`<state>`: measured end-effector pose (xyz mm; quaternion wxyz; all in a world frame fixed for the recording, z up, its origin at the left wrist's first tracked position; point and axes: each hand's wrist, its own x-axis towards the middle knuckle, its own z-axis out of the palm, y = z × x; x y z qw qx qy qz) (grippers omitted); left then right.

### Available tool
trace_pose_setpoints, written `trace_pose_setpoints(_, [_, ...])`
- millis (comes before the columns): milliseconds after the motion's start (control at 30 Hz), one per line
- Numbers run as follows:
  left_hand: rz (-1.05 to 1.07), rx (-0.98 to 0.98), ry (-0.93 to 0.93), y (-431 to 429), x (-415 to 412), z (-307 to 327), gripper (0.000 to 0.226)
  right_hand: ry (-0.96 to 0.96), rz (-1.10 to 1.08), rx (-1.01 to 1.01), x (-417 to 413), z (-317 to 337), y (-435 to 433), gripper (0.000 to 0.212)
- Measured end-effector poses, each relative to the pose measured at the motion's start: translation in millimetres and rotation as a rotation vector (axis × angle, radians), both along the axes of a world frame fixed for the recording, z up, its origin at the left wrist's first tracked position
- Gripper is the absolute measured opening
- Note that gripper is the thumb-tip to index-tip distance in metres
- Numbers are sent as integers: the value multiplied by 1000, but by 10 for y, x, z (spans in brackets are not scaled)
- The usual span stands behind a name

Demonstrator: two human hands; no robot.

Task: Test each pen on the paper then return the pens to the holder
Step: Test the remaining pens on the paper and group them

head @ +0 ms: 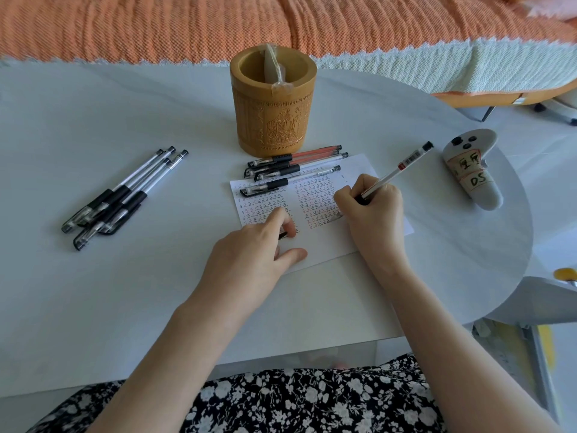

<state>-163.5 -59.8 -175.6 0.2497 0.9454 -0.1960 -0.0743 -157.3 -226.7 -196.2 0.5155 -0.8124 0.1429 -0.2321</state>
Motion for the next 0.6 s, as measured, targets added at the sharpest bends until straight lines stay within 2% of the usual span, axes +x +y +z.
trace_pose_setpoints(500, [-6,1,28,0,-22,71,25,11,-23,2,-1,7,1,31])
trace_pose_setpoints(600, [-26,-53,69,3,-36,92,21,-1,-38,56,-3,16,-17,32])
